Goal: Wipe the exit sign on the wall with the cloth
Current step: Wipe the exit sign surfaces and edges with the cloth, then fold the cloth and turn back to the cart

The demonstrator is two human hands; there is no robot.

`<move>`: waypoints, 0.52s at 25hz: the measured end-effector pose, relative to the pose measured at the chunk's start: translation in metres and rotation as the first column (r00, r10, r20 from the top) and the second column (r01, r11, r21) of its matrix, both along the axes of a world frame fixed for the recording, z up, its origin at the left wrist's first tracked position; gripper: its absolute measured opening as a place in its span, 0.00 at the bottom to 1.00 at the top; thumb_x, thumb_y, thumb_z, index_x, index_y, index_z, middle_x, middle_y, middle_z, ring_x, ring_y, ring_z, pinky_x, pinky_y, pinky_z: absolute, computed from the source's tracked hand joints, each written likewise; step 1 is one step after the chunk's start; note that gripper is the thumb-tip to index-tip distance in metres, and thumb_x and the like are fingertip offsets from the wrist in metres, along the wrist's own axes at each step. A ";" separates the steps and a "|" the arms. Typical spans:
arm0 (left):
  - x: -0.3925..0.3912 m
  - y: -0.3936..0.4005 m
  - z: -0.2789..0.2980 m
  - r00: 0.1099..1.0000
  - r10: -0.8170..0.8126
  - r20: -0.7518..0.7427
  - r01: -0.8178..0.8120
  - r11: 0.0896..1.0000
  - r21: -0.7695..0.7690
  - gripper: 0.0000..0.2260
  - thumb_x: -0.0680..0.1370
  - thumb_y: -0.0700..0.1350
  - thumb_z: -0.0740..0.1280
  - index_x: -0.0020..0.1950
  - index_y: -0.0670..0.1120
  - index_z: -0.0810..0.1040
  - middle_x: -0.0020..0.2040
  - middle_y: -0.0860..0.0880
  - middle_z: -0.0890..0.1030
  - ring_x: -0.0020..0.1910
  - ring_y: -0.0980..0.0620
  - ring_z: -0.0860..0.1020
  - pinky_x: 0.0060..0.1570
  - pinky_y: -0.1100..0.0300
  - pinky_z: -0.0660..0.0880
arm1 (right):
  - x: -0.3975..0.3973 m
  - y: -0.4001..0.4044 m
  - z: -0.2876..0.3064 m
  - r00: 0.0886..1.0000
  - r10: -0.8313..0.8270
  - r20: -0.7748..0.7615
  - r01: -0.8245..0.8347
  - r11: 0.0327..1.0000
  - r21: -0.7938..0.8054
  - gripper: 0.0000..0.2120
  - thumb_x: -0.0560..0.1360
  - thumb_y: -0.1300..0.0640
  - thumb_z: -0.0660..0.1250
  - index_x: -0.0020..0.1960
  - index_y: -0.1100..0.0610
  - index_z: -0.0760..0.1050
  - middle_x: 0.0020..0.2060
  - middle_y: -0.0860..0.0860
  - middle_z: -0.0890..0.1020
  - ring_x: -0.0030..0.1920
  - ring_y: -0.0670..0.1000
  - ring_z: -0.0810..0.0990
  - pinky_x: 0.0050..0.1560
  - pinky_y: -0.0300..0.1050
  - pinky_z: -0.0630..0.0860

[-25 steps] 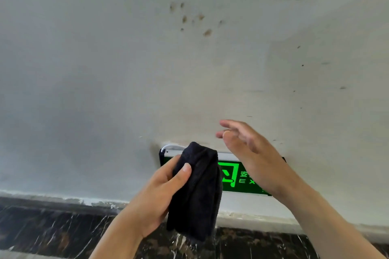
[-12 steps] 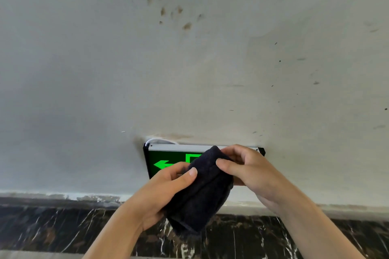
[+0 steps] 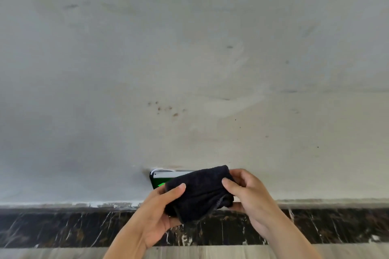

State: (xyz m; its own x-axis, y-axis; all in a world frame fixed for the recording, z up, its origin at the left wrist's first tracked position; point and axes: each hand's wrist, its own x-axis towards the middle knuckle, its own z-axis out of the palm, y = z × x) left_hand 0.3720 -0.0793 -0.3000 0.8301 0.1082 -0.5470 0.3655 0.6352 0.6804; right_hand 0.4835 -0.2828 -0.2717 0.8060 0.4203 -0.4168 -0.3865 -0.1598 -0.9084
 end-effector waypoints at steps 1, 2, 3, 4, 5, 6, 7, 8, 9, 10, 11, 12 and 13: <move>-0.002 -0.005 0.022 1.000 0.025 -0.007 -0.025 0.999 0.022 0.19 0.71 0.41 0.75 0.60 0.38 0.82 0.59 0.36 0.84 0.57 0.37 0.83 0.44 0.45 0.84 | -0.005 -0.003 0.021 0.999 -0.024 -0.022 0.024 1.000 0.006 0.06 0.76 0.59 0.68 0.52 0.54 0.79 0.46 0.51 0.85 0.42 0.47 0.85 0.36 0.42 0.80; -0.003 -0.010 0.044 0.999 0.043 -0.007 -0.043 0.997 0.058 0.19 0.70 0.42 0.76 0.60 0.39 0.83 0.58 0.37 0.84 0.56 0.38 0.83 0.44 0.46 0.84 | -0.008 -0.006 0.041 0.998 -0.046 -0.043 0.046 0.999 0.015 0.05 0.76 0.60 0.68 0.52 0.55 0.79 0.45 0.52 0.85 0.42 0.48 0.85 0.37 0.43 0.80; -0.004 -0.015 0.070 0.998 0.058 -0.008 -0.056 0.993 0.102 0.19 0.70 0.44 0.76 0.59 0.39 0.83 0.57 0.38 0.85 0.55 0.39 0.84 0.43 0.47 0.85 | -0.011 -0.010 0.065 0.996 -0.068 -0.065 0.069 0.997 0.020 0.05 0.76 0.60 0.68 0.52 0.56 0.79 0.44 0.52 0.85 0.42 0.49 0.85 0.37 0.44 0.81; -0.006 -0.020 0.097 0.998 0.069 -0.003 -0.068 0.987 0.146 0.20 0.69 0.45 0.75 0.59 0.39 0.83 0.56 0.39 0.86 0.54 0.40 0.84 0.42 0.48 0.85 | -0.015 -0.014 0.089 0.993 -0.085 -0.082 0.087 0.996 0.026 0.06 0.75 0.61 0.69 0.52 0.56 0.79 0.44 0.52 0.85 0.42 0.50 0.85 0.37 0.45 0.81; -0.009 -0.026 0.124 0.997 0.081 0.003 -0.080 0.979 0.186 0.20 0.69 0.46 0.75 0.60 0.39 0.82 0.55 0.39 0.86 0.53 0.41 0.85 0.41 0.49 0.85 | -0.020 -0.019 0.115 0.991 -0.096 -0.096 0.099 0.995 0.033 0.06 0.75 0.61 0.69 0.52 0.57 0.79 0.43 0.53 0.85 0.43 0.51 0.85 0.37 0.46 0.81; -0.014 -0.031 0.150 0.996 0.092 0.013 -0.092 0.972 0.216 0.21 0.69 0.46 0.75 0.60 0.39 0.82 0.54 0.39 0.86 0.52 0.41 0.85 0.40 0.50 0.85 | -0.025 -0.024 0.140 0.989 -0.103 -0.106 0.108 0.993 0.042 0.06 0.75 0.61 0.69 0.52 0.58 0.79 0.43 0.53 0.85 0.43 0.52 0.85 0.36 0.46 0.81; -0.018 -0.036 0.177 0.994 0.103 0.021 -0.105 0.967 0.233 0.20 0.69 0.45 0.74 0.59 0.39 0.81 0.53 0.39 0.87 0.51 0.41 0.86 0.40 0.50 0.85 | -0.029 -0.028 0.167 0.987 -0.112 -0.115 0.118 0.992 0.049 0.06 0.75 0.62 0.69 0.51 0.58 0.79 0.42 0.54 0.85 0.43 0.53 0.85 0.36 0.46 0.81; -0.023 -0.040 0.203 0.994 0.104 0.028 -0.107 0.965 0.240 0.20 0.69 0.45 0.74 0.59 0.38 0.81 0.52 0.39 0.87 0.50 0.41 0.86 0.40 0.51 0.85 | -0.033 -0.033 0.193 0.986 -0.116 -0.118 0.123 0.991 0.059 0.06 0.75 0.62 0.69 0.51 0.58 0.79 0.42 0.53 0.86 0.43 0.53 0.85 0.36 0.46 0.81; -0.029 -0.045 0.226 0.995 0.096 0.031 -0.101 0.965 0.244 0.20 0.69 0.44 0.74 0.59 0.38 0.81 0.52 0.39 0.87 0.51 0.41 0.86 0.40 0.51 0.85 | -0.040 -0.036 0.216 0.986 -0.120 -0.119 0.128 0.990 0.066 0.05 0.75 0.61 0.69 0.51 0.57 0.79 0.43 0.53 0.86 0.44 0.53 0.85 0.36 0.45 0.81; -0.034 -0.049 0.246 0.996 0.088 0.033 -0.093 0.966 0.241 0.20 0.69 0.44 0.73 0.59 0.37 0.81 0.52 0.39 0.87 0.51 0.41 0.86 0.40 0.52 0.85 | -0.046 -0.041 0.236 0.985 -0.128 -0.118 0.137 0.988 0.075 0.06 0.75 0.61 0.69 0.51 0.57 0.79 0.44 0.54 0.85 0.44 0.52 0.85 0.36 0.45 0.80; -0.038 -0.054 0.268 0.997 0.072 0.037 -0.079 0.969 0.234 0.20 0.70 0.43 0.73 0.59 0.37 0.81 0.52 0.39 0.87 0.51 0.41 0.85 0.41 0.53 0.85 | -0.053 -0.048 0.259 0.982 -0.143 -0.122 0.153 0.985 0.082 0.06 0.75 0.60 0.69 0.52 0.57 0.79 0.45 0.54 0.85 0.44 0.52 0.85 0.36 0.45 0.80; -0.041 -0.060 0.286 0.998 0.052 0.047 -0.061 0.970 0.234 0.19 0.70 0.43 0.73 0.59 0.37 0.81 0.53 0.40 0.87 0.52 0.41 0.85 0.41 0.53 0.85 | -0.057 -0.057 0.277 0.980 -0.157 -0.120 0.169 0.981 0.091 0.06 0.75 0.60 0.69 0.52 0.56 0.79 0.45 0.54 0.85 0.44 0.52 0.85 0.36 0.44 0.80; -0.045 -0.067 0.299 0.997 0.043 0.056 -0.056 0.968 0.243 0.19 0.70 0.43 0.73 0.59 0.37 0.80 0.53 0.40 0.87 0.52 0.41 0.85 0.42 0.54 0.85 | -0.062 -0.064 0.290 0.980 -0.166 -0.110 0.177 0.979 0.098 0.06 0.75 0.59 0.69 0.51 0.56 0.79 0.45 0.54 0.85 0.44 0.51 0.85 0.35 0.43 0.80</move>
